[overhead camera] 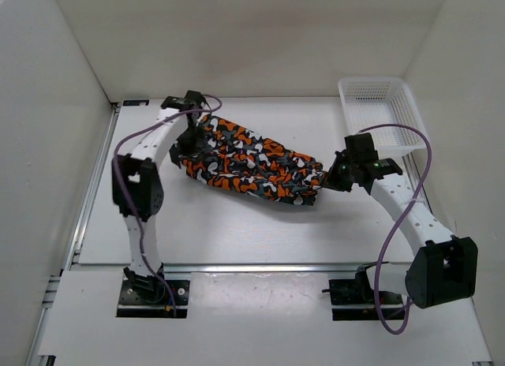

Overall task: Fold and stack the shorts
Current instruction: Flatten the shorts out

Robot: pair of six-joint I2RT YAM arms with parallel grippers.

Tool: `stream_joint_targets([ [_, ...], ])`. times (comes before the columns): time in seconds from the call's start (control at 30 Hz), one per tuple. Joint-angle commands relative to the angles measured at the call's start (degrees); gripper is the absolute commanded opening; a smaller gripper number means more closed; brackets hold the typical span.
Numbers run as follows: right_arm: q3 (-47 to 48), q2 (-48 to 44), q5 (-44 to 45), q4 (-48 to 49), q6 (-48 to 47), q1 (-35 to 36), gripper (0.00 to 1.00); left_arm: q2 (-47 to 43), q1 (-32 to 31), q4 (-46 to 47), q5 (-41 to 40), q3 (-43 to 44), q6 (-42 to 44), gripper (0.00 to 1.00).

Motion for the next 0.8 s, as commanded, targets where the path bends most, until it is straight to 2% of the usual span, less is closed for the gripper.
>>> stream_joint_targets([
  [0.0,2.1,0.5,0.8,1.1,-0.9,0.2,0.0,-18.8,1.5,2.9,-1.9,-6.7,-2.2,0.76],
  [0.03,2.1,0.5,0.8,1.1,-0.9,0.2,0.0,-21.9,1.5,4.5,-1.9,-12.2,-3.3,0.59],
  [0.1,2.1,0.5,0.8,1.1,-0.9,0.2,0.0,-24.7,1.5,6.2,-0.7,-17.8,-4.4,0.3],
  [0.13,2.1,0.5,0.8,1.1,-0.9,0.7,0.0,-27.0,1.5,7.1,0.4,-22.8,-5.8,0.11],
  [0.23,1.6,0.0,0.8,1.1,-0.9,0.7,0.0,-29.4,0.4,12.9,5.3,-29.8,-6.3,0.1],
  [0.27,1.6,-0.5,0.8,1.1,-0.9,0.7,0.0,-29.4,-0.3,14.1,6.3,-33.1,-6.3,0.33],
  [0.4,1.6,-0.5,0.8,0.0,-1.4,0.7,0.0,-28.3,-1.1,20.9,14.1,-38.4,-6.9,1.0],
  [0.57,0.9,-1.6,0.3,0.0,-2.0,0.7,0.0,-20.1,-2.5,25.5,15.9,-35.6,-8.6,1.0],
  [0.77,0.3,-3.5,0.3,-1.1,-2.0,0.7,0.0,-14.9,-3.0,26.1,10.9,-29.1,-11.3,0.99],
])
